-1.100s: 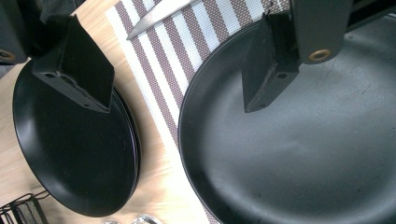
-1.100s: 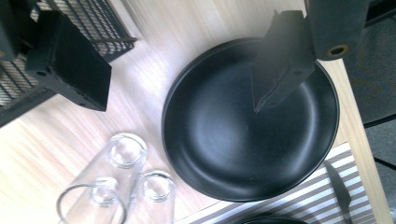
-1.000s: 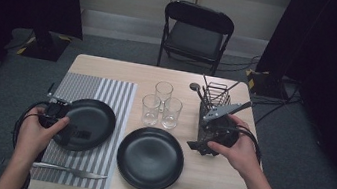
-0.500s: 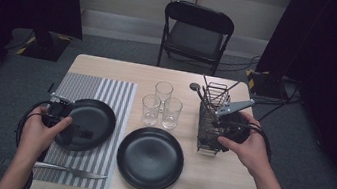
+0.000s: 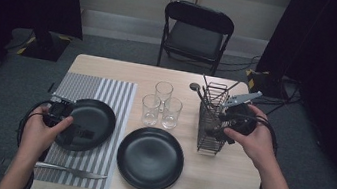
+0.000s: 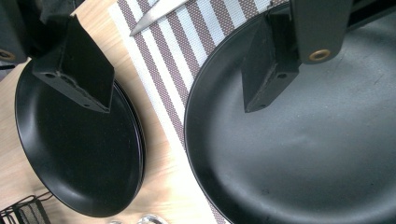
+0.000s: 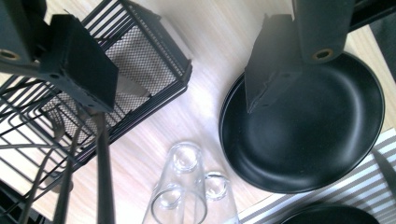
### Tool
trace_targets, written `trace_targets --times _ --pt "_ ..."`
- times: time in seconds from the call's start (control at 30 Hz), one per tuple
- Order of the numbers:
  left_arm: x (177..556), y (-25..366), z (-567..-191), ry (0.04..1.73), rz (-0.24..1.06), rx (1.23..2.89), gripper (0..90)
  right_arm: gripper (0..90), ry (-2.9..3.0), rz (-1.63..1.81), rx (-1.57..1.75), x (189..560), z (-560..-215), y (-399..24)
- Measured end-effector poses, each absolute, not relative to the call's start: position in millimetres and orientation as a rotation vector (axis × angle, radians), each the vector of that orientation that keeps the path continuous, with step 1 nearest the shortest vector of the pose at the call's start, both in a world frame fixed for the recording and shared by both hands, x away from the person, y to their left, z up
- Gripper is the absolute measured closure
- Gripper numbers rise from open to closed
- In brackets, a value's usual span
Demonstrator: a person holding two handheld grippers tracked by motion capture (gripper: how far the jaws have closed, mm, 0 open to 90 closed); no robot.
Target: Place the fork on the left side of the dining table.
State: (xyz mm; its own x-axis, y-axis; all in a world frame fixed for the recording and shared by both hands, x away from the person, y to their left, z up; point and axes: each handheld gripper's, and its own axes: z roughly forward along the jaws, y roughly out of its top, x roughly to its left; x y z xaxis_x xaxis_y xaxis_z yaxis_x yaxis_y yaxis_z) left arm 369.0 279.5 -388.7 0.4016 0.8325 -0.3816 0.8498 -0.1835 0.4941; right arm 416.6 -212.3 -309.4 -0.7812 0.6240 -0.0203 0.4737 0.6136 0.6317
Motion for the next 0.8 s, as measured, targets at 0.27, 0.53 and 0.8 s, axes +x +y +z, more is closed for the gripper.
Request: trace_targets --times 0.27,0.53,0.8 --pt "369 281 -390 1.431 -0.047 2.01 25.6 27.5 2.569 0.892 0.935 429 -306 -213" --pt "368 280 -390 1.427 -0.056 2.007 25.4 28.9 2.555 0.897 0.961 442 -305 -210" --pt "369 279 -393 1.432 -0.067 2.0 25.4 29.8 2.534 0.889 0.979 453 -301 -209"
